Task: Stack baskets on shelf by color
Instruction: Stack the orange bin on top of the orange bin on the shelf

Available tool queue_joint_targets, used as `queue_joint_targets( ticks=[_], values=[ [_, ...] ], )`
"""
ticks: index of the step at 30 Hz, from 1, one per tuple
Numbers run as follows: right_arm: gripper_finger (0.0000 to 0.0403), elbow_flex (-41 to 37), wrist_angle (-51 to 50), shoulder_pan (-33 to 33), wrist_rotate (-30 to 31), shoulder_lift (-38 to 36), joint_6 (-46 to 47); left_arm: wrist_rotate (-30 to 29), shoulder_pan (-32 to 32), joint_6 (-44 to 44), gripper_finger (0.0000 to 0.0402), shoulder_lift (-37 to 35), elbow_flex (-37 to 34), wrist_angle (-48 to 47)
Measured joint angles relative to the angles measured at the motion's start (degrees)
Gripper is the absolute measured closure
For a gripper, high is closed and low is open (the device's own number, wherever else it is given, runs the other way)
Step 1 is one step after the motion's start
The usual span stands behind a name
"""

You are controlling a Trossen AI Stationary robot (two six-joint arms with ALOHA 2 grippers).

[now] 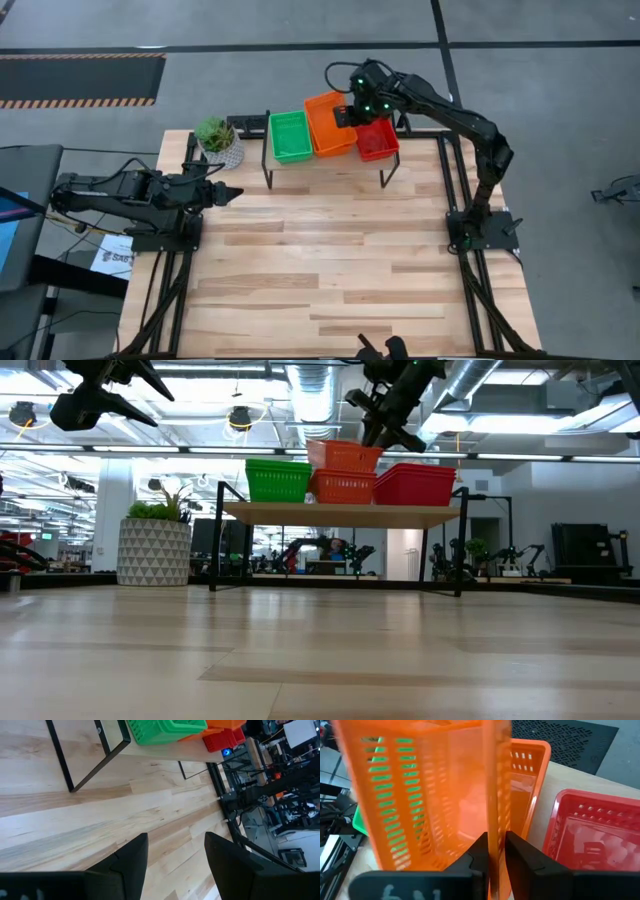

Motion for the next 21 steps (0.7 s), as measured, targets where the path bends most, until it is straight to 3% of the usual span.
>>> queue_joint_targets(
  ticks=[9, 14, 21],
  values=[
    [0.0284, 0.02, 0.05, 0.08, -0.49, 1.68, -0.4, 0.11, 0.0, 0.0, 0.0218, -0.01, 0.0, 0.0],
    [0.0255, -0.04, 0.39, -0.05, -4.22, 3.13, -0.42, 0.43, -0.02, -0.76, 0.0218, -0.02, 0.0, 0.08],
    [0.0237, -0.01, 1.1, -0.41, -4.91, 0.07, -0.44, 0.46, 0.0, -0.88, 0.0218, 0.0, 0.0, 0.26]
  ],
)
